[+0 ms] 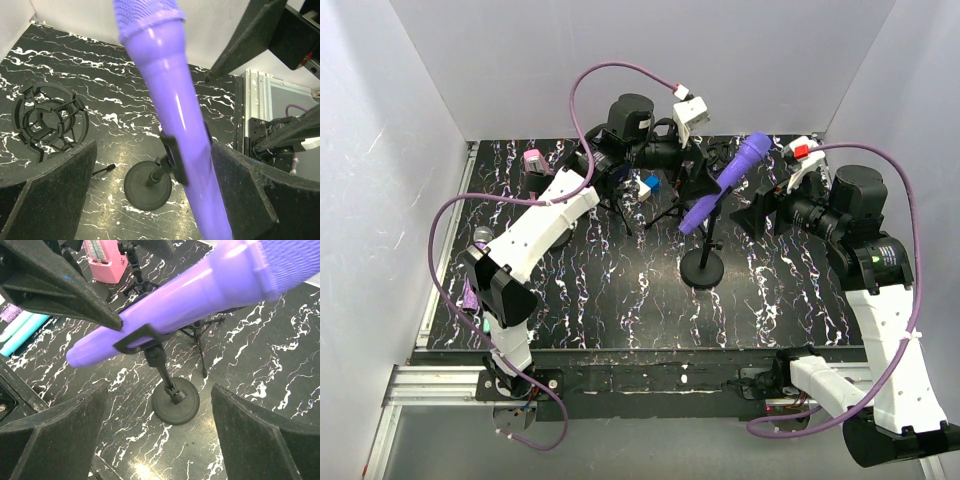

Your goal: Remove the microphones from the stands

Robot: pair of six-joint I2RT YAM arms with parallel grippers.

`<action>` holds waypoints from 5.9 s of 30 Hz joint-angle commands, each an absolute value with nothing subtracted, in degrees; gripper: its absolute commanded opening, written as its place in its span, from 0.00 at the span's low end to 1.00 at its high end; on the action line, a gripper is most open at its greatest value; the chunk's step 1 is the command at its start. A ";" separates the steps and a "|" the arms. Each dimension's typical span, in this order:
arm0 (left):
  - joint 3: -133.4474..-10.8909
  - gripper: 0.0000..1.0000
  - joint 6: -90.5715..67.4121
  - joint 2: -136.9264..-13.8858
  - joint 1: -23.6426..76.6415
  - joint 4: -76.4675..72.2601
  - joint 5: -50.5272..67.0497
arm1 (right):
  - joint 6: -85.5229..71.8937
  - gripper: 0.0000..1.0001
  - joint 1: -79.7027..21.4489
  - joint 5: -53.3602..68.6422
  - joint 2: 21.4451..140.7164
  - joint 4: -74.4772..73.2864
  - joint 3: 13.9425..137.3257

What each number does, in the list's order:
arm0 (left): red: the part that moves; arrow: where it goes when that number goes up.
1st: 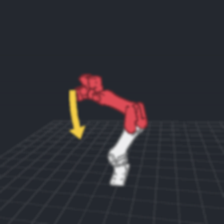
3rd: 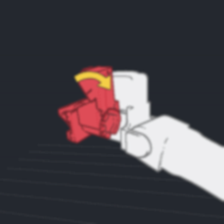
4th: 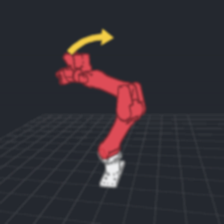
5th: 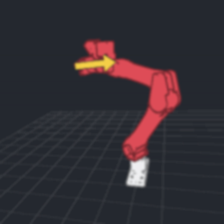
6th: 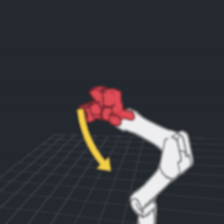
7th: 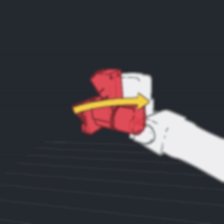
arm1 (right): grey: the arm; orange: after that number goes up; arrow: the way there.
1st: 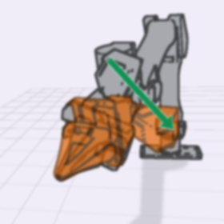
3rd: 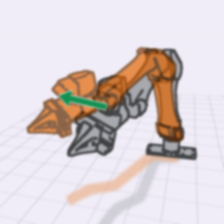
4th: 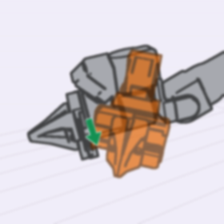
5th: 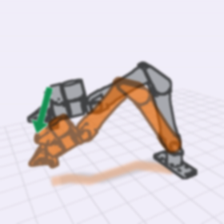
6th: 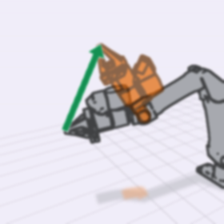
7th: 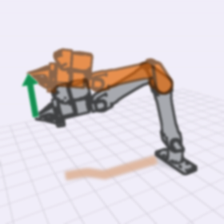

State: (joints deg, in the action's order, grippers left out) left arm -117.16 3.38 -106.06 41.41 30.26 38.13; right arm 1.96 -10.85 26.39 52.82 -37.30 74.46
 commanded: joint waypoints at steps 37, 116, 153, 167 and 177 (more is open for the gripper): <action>-123.40 0.20 14.57 -104.51 29.10 45.96 60.29 | 14.41 0.95 -10.63 36.99 55.63 -35.69 74.71; -125.86 0.00 -1.82 -103.62 31.29 38.06 38.76 | 2.26 0.89 -34.97 23.23 81.12 27.77 60.21; -147.61 0.00 47.62 -96.00 29.97 42.98 8.03 | -0.18 0.16 -40.52 2.80 85.61 16.53 63.10; -82.55 0.00 23.84 -66.63 20.39 39.09 -25.40 | 8.35 0.78 -38.32 10.37 74.27 -0.87 68.55; -59.26 0.00 2.83 -55.91 18.19 43.26 -12.42 | 13.87 0.77 -37.97 9.93 67.68 -9.22 68.12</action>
State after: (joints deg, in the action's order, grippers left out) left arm -65.93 15.29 -60.03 18.72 44.80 -18.79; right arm 9.61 -38.20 9.78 69.93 -5.63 65.95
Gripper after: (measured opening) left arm 0.395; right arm 0.775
